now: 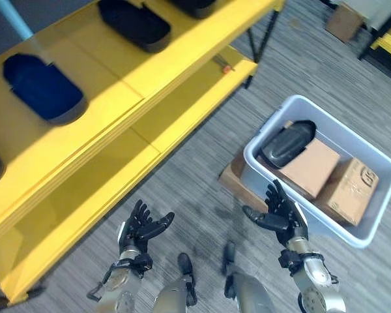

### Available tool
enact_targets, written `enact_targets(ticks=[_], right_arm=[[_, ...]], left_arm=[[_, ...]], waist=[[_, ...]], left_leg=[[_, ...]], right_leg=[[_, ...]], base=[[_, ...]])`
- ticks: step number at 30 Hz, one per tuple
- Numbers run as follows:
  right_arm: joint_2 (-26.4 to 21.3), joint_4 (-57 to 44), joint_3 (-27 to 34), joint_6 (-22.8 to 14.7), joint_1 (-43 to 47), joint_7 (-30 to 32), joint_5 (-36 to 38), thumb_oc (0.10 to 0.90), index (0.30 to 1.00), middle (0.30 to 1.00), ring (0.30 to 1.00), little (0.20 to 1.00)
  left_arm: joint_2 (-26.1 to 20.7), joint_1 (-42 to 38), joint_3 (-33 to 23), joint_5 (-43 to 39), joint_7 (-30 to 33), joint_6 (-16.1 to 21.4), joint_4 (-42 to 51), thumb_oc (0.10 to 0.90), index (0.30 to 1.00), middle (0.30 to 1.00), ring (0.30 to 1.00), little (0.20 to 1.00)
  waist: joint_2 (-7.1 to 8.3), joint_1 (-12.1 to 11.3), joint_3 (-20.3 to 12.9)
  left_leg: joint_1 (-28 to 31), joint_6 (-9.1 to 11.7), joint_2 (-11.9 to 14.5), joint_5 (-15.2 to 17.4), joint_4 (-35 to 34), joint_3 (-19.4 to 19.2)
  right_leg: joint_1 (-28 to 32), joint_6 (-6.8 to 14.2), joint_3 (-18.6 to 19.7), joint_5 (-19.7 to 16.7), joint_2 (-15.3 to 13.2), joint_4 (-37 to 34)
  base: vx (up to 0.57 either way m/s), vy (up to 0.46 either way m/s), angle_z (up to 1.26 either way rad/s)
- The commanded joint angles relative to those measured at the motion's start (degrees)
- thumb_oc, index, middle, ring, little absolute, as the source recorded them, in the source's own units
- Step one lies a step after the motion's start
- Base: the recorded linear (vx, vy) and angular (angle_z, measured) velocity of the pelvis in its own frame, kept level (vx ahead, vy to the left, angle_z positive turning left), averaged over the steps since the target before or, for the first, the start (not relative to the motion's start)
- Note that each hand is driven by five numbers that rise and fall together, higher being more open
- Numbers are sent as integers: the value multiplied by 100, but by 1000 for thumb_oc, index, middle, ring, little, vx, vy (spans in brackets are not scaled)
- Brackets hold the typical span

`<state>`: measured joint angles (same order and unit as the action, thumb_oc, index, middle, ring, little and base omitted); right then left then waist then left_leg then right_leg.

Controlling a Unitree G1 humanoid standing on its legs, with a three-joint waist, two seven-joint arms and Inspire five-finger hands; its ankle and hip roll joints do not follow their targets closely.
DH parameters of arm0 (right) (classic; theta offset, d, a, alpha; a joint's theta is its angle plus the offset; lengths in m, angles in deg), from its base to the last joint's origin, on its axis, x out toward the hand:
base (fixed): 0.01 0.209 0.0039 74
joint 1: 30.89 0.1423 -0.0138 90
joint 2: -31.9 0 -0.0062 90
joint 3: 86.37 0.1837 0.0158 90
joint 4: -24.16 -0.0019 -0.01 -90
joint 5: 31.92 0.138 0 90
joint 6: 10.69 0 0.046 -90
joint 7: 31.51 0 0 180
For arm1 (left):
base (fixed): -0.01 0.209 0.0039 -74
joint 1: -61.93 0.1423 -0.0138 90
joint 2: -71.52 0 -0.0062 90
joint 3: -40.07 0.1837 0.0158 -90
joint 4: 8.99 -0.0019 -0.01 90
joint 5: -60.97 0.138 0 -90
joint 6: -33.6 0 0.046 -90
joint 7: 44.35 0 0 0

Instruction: Move parts from the plastic box to the shelf.

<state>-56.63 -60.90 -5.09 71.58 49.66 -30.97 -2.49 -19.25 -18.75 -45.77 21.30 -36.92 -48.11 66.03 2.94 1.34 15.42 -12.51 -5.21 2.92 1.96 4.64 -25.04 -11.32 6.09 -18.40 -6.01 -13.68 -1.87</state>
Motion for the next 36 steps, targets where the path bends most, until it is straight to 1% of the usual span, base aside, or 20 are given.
enact_targets(ticks=[1,3,5,6,11,16,19,21,22,25,26,27,28,29,30,31,33,34,35,36], right_arm=[[-131,-626,-81,-392,314,-91,-35,900,1000,1000,1000,1000],[-159,-742,-18,-380,310,-65,-71,900,1000,1000,1000,1000],[-167,-792,-13,-402,349,-34,-52,900,1000,1000,1000,1000],[-194,-800,-10,-415,380,-1,-63,900,1000,1000,1000,1000],[-287,-821,10,-441,404,68,-56,900,1000,1000,1000,1000],[-376,-862,-59,-451,440,80,-121,900,1000,1000,1000,1000],[-372,-869,-32,-498,427,135,-127,900,1000,1000,1000,1000],[-369,-889,-21,-559,419,173,-115,900,1000,1000,1000,1000],[-372,-890,-35,-596,419,213,-109,900,1000,1000,1000,1000],[-413,-855,-47,-679,409,305,-219,900,1000,1000,1000,1000],[-458,-890,-28,-700,411,337,-264,900,1000,1000,1000,1000],[-498,-923,-29,-716,417,334,-268,900,1000,1000,1000,1000],[-542,-921,-23,-710,388,346,-300,900,1000,1000,1000,1000],[-566,-938,5,-690,381,368,-341,900,1000,1000,1000,1000],[-605,-928,24,-671,401,398,-400,900,1000,1000,1000,1000],[-634,-945,24,-655,435,428,-483,900,1000,1000,1000,1000],[-717,-986,40,-634,524,445,-589,900,1000,1000,1000,1000],[-764,-970,20,-611,570,446,-630,900,1000,1000,1000,1000],[-792,-982,-4,-588,633,440,-696,900,1000,1000,1000,1000],[-809,-989,-46,-588,695,412,-737,900,1000,1000,1000,1000]], left_arm=[[-186,87,-399,57,-4,467,789,900,1000,1000,1000,1000],[-135,9,-417,56,20,506,789,900,1000,1000,1000,1000],[-49,-50,-385,9,51,519,803,900,1000,1000,1000,1000],[-9,-77,-363,-23,60,527,779,900,1000,1000,1000,1000],[131,-114,-237,-121,35,531,740,900,1000,1000,1000,1000],[201,-86,-123,-132,-8,504,759,900,1000,1000,1000,1000],[192,-185,-27,-82,-10,495,726,900,1000,1000,1000,1000],[176,-276,50,-47,-35,497,687,900,1000,1000,1000,1000],[194,-310,80,-35,-31,508,674,900,1000,1000,1000,1000],[194,-407,97,-61,25,549,665,900,1000,1000,1000,1000],[218,-435,70,-121,69,574,708,900,1000,1000,1000,1000],[233,-460,49,-157,104,592,775,900,1000,1000,1000,1000],[229,-488,51,-158,145,614,828,900,1000,1000,1000,1000],[242,-502,60,-163,164,592,855,900,1000,1000,1000,1000],[259,-485,64,-159,198,567,886,900,1000,1000,1000,1000],[253,-453,62,-155,222,550,920,900,1000,1000,1000,1000],[236,-399,59,-84,202,528,981,900,1000,1000,1000,1000],[198,-410,75,-24,191,524,950,900,1000,1000,1000,1000],[160,-403,56,45,188,512,939,900,1000,1000,1000,1000],[140,-350,37,76,180,517,953,900,1000,1000,1000,1000]], waist=[[27,-122,-7],[174,-32,7],[147,10,-20],[111,61,-30],[-92,201,-108],[-285,287,-168],[-386,371,-177],[-429,443,-153],[-441,459,-119],[-355,413,39],[-270,365,114],[-208,334,172],[-116,276,233],[-20,233,269],[20,157,315],[54,106,349],[44,57,386],[28,-19,458],[-27,-113,474],[-59,-252,482]], left_leg=[[453,495,181,347,-102,453],[438,524,65,473,69,402],[439,574,101,509,147,460],[438,602,140,518,187,509],[633,788,388,373,-5,631],[894,943,613,189,-281,582],[959,1039,802,66,-256,550],[915,1085,965,-1,71,560],[839,1094,1069,-91,432,599],[341,1029,1339,-680,1804,1203],[128,970,1318,-760,2276,1388],[-92,938,1253,-696,2815,1602],[-314,906,1053,-617,3000,1793],[-707,752,781,-561,2921,1856],[-937,702,555,-432,2718,2063],[-1103,703,573,-459,2490,2191],[-1168,865,1029,-970,1392,2058],[-1075,994,1135,-1275,722,1947],[-1035,1078,1166,-1557,161,2002],[-983,1109,1091,-1685,-249,2344]], right_leg=[[-108,494,-119,-307,-266,-185],[-121,591,-30,-586,-395,-256],[-77,578,-27,-563,-386,-243],[-64,585,20,-629,-375,-236],[-26,458,133,-276,-171,-52],[-39,309,234,62,99,168],[-105,204,270,334,251,416],[-127,70,385,526,405,565],[-98,-23,446,630,498,599],[70,-396,689,861,881,659],[156,-479,722,904,919,636],[243,-559,789,947,993,610],[316,-577,885,961,995,563],[298,-568,927,878,924,516],[343,-512,1045,862,926,496],[378,-480,1147,875,948,501],[456,-433,1222,938,985,489],[515,-418,1280,983,981,541],[554,-394,1329,1008,1028,547],[606,-362,1487,1060,1076,594]], base=[[17,-82,-105],[48,-103,-23],[80,-167,16],[115,-186,1],[138,-164,4],[140,-137,3],[128,-171,-1],[130,-205,3],[145,-248,4],[154,-297,0],[134,-258,-17],[134,-195,-30],[49,-111,-78],[41,-11,-61],[31,39,-56],[134,71,-23],[182,135,-64],[221,217,-99],[225,258,-96],[246,307,-79]])
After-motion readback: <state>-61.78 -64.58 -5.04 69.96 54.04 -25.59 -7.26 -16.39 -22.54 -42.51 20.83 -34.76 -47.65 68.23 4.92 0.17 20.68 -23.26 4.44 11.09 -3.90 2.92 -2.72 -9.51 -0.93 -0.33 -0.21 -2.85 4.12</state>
